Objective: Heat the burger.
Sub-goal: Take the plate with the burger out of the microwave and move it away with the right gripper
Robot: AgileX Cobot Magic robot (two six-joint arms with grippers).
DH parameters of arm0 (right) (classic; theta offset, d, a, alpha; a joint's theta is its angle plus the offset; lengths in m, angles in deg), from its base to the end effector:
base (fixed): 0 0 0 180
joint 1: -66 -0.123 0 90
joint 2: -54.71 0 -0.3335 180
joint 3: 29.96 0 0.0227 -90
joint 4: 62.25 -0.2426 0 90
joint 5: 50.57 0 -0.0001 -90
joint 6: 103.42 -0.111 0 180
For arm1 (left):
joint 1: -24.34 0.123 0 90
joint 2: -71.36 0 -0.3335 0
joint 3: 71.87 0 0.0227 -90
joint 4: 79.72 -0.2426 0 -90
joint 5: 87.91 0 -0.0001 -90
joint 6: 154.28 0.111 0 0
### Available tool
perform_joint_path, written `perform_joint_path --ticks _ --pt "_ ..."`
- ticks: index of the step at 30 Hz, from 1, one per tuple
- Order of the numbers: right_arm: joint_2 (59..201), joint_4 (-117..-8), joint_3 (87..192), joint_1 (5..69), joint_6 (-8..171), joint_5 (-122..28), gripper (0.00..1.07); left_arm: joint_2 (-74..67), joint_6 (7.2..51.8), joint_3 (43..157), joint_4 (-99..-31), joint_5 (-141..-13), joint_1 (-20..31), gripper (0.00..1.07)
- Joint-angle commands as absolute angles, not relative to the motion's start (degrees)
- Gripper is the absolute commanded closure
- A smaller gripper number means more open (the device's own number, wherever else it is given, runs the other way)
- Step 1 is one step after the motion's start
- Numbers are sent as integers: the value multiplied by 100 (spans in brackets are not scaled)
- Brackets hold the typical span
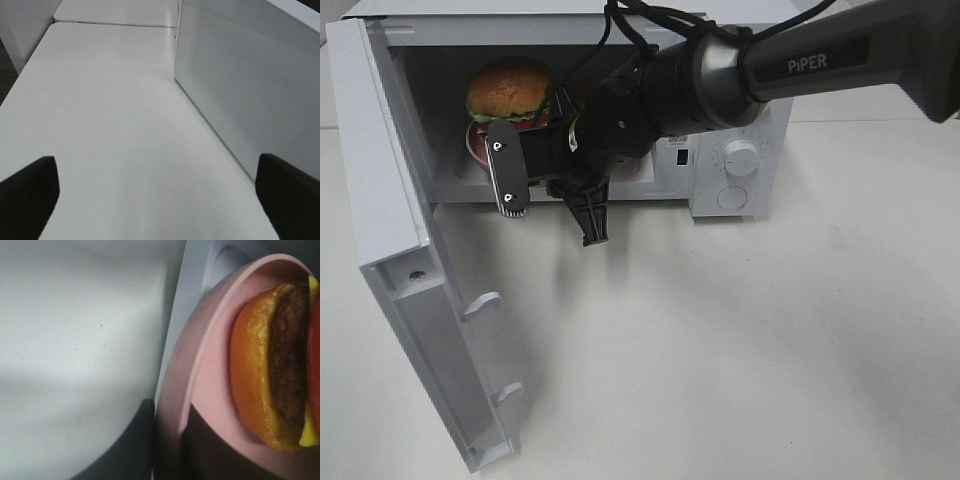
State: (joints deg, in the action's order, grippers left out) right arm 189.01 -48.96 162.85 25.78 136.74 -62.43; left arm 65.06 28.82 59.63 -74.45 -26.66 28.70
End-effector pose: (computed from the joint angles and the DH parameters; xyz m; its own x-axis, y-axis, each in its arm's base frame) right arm 0.4101 0.3399 0.1786 0.4413 -0.8790 -0.1807 -0.6779 -0.1946 -0.7089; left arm -0.0461 -0.0125 0.2695 -0.4363 -0.0235 -0.8995 0.0007 0.9996 -0.0264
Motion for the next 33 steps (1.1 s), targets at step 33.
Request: perform_joint_path --ticks 33 --pt "16638 -4844 13076 2251 13645 -4684 107 6592 2870 5946 -7439 -2655 2875 7"
